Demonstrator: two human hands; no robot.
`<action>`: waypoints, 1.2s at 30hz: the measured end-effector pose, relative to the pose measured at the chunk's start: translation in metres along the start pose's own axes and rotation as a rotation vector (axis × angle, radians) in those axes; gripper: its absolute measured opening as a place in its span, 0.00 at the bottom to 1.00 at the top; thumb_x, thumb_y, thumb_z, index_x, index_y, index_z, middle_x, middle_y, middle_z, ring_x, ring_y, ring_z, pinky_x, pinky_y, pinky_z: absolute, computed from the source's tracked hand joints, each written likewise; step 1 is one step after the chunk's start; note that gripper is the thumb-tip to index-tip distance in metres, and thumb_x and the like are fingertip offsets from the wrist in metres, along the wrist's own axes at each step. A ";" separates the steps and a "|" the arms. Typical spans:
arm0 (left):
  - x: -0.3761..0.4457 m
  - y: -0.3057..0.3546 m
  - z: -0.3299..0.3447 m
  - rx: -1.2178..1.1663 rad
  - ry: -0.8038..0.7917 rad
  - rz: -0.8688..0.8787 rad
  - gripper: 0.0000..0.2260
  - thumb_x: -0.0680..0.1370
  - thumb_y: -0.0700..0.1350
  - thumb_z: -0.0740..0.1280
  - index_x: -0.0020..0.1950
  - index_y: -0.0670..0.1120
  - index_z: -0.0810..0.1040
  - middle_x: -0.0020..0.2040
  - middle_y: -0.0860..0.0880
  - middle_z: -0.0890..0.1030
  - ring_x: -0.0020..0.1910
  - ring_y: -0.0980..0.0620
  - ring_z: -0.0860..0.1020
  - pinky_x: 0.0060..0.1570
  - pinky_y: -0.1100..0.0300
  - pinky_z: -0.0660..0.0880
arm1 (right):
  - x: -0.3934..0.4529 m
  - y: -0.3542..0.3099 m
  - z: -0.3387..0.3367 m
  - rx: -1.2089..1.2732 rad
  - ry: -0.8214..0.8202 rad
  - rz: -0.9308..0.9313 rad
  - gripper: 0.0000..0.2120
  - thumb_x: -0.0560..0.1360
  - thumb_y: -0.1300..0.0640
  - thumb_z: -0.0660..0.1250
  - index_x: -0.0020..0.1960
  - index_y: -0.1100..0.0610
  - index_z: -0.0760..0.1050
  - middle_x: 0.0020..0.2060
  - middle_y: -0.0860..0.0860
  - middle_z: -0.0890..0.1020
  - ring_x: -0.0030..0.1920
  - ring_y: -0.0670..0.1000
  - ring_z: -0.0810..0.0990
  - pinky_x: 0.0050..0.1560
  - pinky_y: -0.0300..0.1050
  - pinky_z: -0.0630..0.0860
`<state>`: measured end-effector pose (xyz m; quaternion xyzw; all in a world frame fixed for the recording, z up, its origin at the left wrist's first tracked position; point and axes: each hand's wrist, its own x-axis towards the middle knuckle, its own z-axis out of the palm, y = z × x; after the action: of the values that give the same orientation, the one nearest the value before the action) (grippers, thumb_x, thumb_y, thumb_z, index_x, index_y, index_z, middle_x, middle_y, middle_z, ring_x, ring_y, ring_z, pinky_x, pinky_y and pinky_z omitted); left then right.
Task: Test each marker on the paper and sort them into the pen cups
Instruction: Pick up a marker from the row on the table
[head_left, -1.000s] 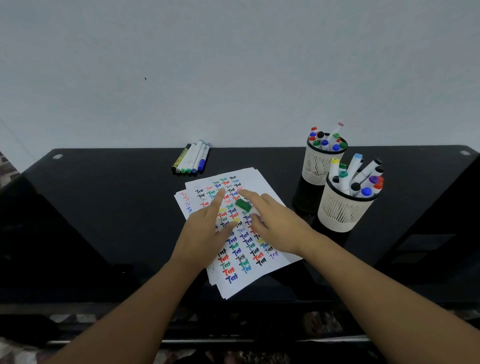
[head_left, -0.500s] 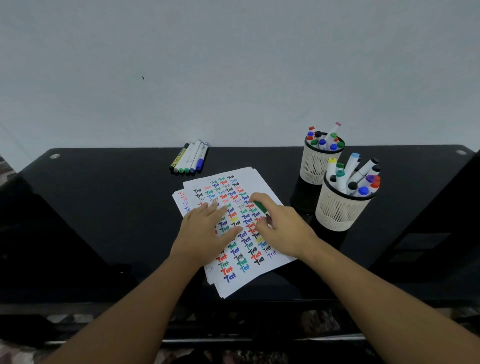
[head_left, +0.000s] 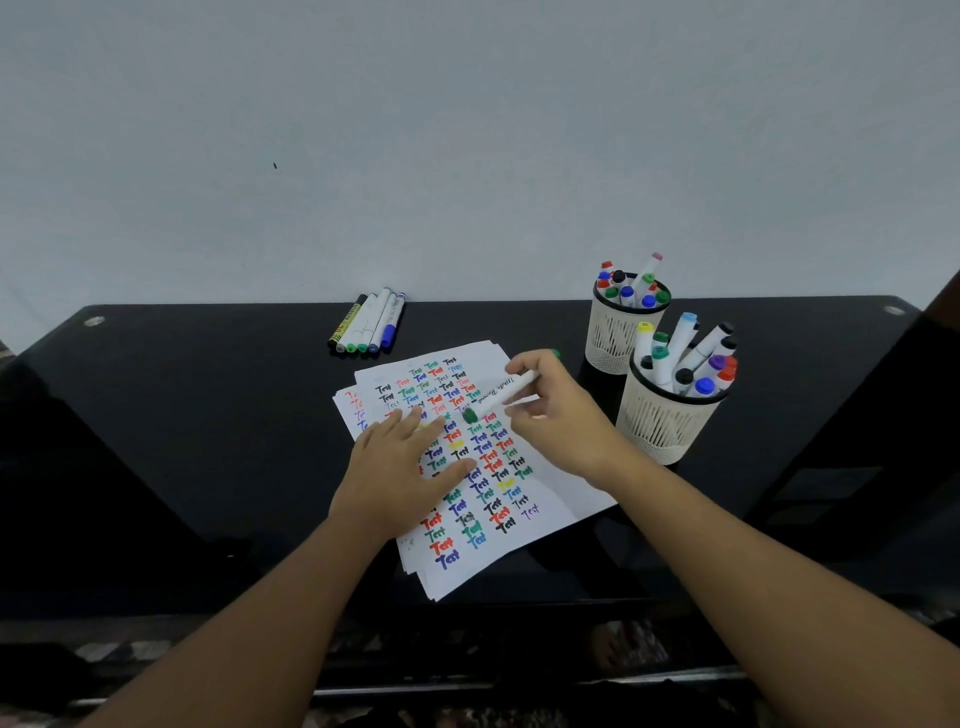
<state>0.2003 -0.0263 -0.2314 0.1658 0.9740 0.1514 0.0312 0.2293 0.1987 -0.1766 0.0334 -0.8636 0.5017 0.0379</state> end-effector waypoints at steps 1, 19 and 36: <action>0.000 0.000 0.000 0.002 -0.003 0.000 0.38 0.75 0.77 0.52 0.81 0.61 0.58 0.83 0.53 0.54 0.82 0.51 0.49 0.79 0.47 0.44 | 0.002 0.000 -0.001 -0.013 0.026 -0.017 0.17 0.80 0.61 0.70 0.58 0.41 0.69 0.54 0.47 0.80 0.52 0.49 0.85 0.50 0.45 0.84; -0.003 0.001 -0.004 -0.018 -0.023 -0.001 0.39 0.75 0.76 0.53 0.82 0.59 0.57 0.83 0.54 0.53 0.82 0.52 0.49 0.79 0.48 0.43 | 0.053 -0.072 -0.081 -0.496 0.414 -0.154 0.14 0.82 0.49 0.65 0.65 0.53 0.72 0.42 0.46 0.85 0.43 0.52 0.82 0.49 0.52 0.80; 0.002 -0.004 0.000 -0.041 0.018 0.004 0.39 0.74 0.77 0.53 0.81 0.61 0.58 0.83 0.56 0.54 0.82 0.54 0.49 0.79 0.49 0.45 | 0.106 -0.035 -0.163 -0.561 0.476 0.161 0.13 0.83 0.49 0.65 0.53 0.60 0.77 0.45 0.55 0.82 0.43 0.55 0.80 0.42 0.47 0.72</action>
<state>0.1975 -0.0294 -0.2326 0.1659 0.9705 0.1731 0.0256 0.1328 0.3208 -0.0552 -0.1637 -0.9343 0.2409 0.2054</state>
